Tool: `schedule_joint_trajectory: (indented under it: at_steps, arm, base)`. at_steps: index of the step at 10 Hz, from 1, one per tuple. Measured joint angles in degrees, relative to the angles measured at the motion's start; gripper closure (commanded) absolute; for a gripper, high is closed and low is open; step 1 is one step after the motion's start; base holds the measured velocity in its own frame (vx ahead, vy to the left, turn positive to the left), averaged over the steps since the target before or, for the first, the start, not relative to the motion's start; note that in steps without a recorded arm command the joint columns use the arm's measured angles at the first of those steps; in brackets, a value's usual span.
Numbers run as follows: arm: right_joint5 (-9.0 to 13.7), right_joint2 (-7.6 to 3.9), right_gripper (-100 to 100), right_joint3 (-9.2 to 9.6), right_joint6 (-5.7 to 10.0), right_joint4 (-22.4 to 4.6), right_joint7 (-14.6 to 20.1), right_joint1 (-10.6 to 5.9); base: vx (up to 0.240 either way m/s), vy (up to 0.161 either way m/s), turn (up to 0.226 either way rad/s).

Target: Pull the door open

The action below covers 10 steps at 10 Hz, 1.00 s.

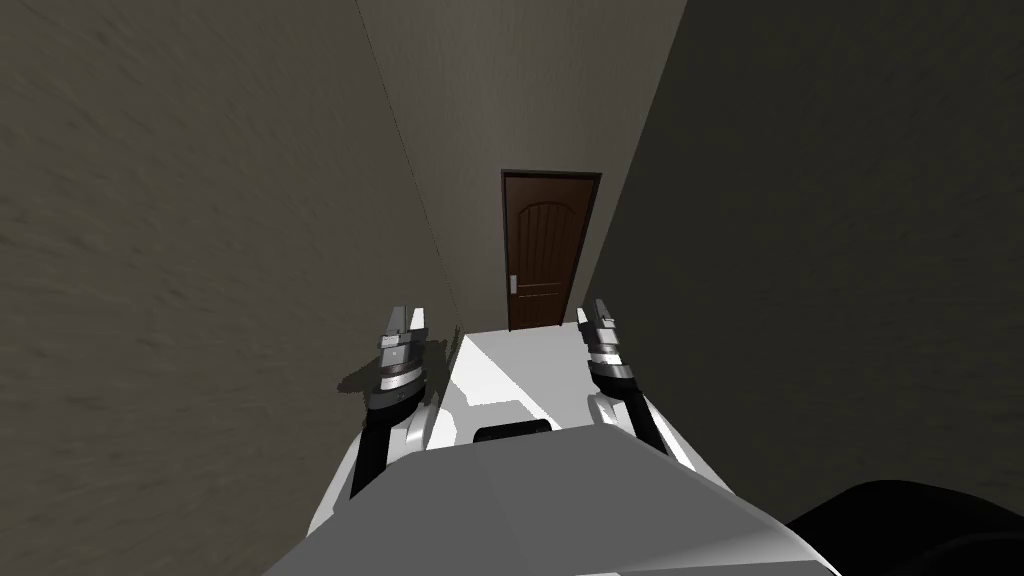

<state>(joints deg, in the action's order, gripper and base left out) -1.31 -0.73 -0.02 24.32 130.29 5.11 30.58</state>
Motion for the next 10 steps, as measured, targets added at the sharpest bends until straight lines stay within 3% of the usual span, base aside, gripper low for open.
schedule_joint_trajectory:
  at_steps: [10]
  arm:
    - [-1.2,-3.68,-100,-0.13,-0.6,-7.6,-10.8,-2.96]
  base:
    - [0.144,0.033,0.0]
